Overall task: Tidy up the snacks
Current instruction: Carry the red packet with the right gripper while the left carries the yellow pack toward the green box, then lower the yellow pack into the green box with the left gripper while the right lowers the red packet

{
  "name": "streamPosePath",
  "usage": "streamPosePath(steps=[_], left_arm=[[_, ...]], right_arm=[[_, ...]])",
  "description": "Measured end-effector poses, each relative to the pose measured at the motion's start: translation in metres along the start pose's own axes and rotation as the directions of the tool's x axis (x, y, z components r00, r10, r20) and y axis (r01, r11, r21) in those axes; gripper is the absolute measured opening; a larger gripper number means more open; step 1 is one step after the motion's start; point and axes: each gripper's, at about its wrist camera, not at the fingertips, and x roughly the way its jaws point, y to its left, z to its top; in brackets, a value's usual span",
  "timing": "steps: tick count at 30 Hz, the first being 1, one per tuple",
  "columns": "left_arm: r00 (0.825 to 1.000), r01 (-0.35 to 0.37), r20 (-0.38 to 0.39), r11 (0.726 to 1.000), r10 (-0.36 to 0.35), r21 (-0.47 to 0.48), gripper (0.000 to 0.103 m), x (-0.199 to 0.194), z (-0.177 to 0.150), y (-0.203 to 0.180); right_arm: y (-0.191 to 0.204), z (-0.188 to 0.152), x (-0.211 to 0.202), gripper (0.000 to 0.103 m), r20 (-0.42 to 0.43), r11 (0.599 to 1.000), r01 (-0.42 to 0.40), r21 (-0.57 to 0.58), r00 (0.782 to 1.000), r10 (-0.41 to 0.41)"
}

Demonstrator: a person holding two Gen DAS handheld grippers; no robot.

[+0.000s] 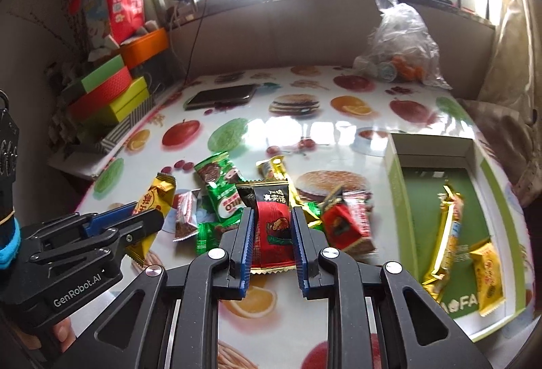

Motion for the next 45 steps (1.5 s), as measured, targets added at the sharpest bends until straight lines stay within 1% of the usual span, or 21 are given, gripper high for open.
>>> streamPosePath(steps=[10, 13, 16, 18, 23, 31, 34, 38, 45], left_arm=[[0.998, 0.054, 0.004, 0.997, -0.055, 0.057, 0.026, -0.005, 0.004, -0.033], [0.996, 0.094, -0.001, 0.992, -0.094, 0.081, 0.026, -0.003, 0.008, -0.048], [0.993, 0.119, -0.004, 0.987, -0.119, 0.104, 0.026, -0.001, 0.011, -0.063], [0.989, 0.149, -0.010, 0.982, -0.149, 0.115, 0.026, 0.002, 0.012, -0.074], [0.982, 0.191, -0.029, 0.970, -0.189, 0.148, 0.026, 0.009, 0.015, -0.099], [0.970, 0.242, -0.064, 0.954, -0.235, 0.178, 0.026, 0.021, 0.019, -0.128], [0.967, 0.252, -0.075, 0.948, -0.242, 0.194, 0.026, 0.026, 0.019, -0.138], [0.956, 0.292, -0.100, 0.938, -0.277, 0.185, 0.026, 0.037, 0.023, -0.154], [0.949, 0.308, -0.133, 0.929, -0.286, 0.205, 0.026, 0.056, 0.022, -0.179]], right_arm=[[-0.024, -0.003, -0.030, 0.021, 0.043, 0.998, 0.044, 0.050, 0.998, -0.046], [-0.032, -0.005, -0.040, 0.021, 0.053, 0.995, 0.072, 0.062, 0.996, -0.075], [-0.048, -0.009, -0.048, 0.021, 0.061, 0.991, 0.104, 0.090, 0.992, -0.109], [-0.059, -0.012, -0.053, 0.021, 0.062, 0.986, 0.126, 0.113, 0.989, -0.133], [-0.083, -0.020, -0.061, 0.021, 0.052, 0.973, 0.175, 0.152, 0.982, -0.184], [-0.111, -0.024, -0.072, 0.021, 0.047, 0.956, 0.219, 0.196, 0.972, -0.232], [-0.119, -0.025, -0.073, 0.021, 0.042, 0.949, 0.236, 0.209, 0.967, -0.250], [-0.134, -0.030, -0.073, 0.021, 0.027, 0.934, 0.267, 0.236, 0.959, -0.281], [-0.158, -0.037, -0.066, 0.021, -0.004, 0.914, 0.309, 0.264, 0.948, -0.319]])
